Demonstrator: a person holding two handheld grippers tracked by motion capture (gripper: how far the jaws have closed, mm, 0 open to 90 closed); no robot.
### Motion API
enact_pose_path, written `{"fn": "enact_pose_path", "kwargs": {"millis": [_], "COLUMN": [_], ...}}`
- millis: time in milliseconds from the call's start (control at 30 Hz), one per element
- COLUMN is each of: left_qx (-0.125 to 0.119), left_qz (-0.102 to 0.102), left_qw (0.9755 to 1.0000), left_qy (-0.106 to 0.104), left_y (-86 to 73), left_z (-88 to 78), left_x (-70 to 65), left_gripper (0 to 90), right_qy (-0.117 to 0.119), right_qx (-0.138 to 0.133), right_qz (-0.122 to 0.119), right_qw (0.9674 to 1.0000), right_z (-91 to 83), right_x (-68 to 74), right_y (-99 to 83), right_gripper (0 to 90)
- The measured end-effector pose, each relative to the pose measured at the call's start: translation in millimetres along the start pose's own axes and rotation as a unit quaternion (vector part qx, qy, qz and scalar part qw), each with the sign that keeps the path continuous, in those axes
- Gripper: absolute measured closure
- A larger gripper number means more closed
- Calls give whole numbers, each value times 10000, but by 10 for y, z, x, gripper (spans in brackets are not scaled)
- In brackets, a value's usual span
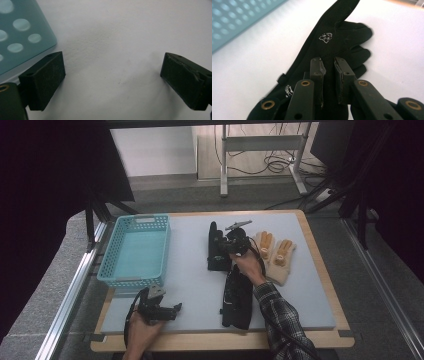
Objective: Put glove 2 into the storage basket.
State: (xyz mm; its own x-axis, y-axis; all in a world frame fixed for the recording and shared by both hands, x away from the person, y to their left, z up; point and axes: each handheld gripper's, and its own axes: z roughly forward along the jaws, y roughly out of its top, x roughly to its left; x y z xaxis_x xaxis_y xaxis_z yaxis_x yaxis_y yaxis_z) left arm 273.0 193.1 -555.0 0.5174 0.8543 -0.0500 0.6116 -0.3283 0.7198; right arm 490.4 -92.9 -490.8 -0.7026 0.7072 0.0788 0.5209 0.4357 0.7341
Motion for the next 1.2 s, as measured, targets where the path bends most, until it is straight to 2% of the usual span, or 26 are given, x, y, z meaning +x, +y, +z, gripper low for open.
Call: {"fn": "enact_pose_path", "kwargs": {"millis": [33,67,200,433,667,800,900,1000,1033,1200], "left_qx": [0,-1,-1,-17,-24,-9,-7,-17,-17,-19], "left_qz": [0,-5,-3,-6,-12,-13,-13,-16,-6,-20], "left_qw": [10000,10000,10000,10000,10000,10000,10000,10000,10000,10000], "left_qy": [0,-1,1,-4,-8,-2,-2,-4,0,7], "left_y": [0,0,0,-1,-2,0,0,-1,0,1], "left_z": [0,0,0,3,3,1,1,3,3,3], "left_x": [0,-1,-1,0,-1,-2,-2,-2,-1,-4], "left_gripper": [60,60,60,60,60,60,60,60,60,60], "right_qy": [0,-24,12,-43,-7,99,94,141,186,267], "right_qx": [0,-77,-272,-528,-526,-571,-558,-579,-592,-605], "right_qz": [0,-55,-1,-40,-88,-50,-73,-18,41,126], "right_qw": [10000,10000,9996,9986,9986,9983,9984,9982,9981,9977], "right_z": [0,-85,-249,-514,-663,-872,-954,-1081,-1163,-1318], "right_x": [0,15,5,21,89,199,244,301,336,461], "right_y": [0,30,71,161,171,45,-36,-179,-275,-520], "right_gripper": [770,770,770,768,766,765,763,762,762,760]}}
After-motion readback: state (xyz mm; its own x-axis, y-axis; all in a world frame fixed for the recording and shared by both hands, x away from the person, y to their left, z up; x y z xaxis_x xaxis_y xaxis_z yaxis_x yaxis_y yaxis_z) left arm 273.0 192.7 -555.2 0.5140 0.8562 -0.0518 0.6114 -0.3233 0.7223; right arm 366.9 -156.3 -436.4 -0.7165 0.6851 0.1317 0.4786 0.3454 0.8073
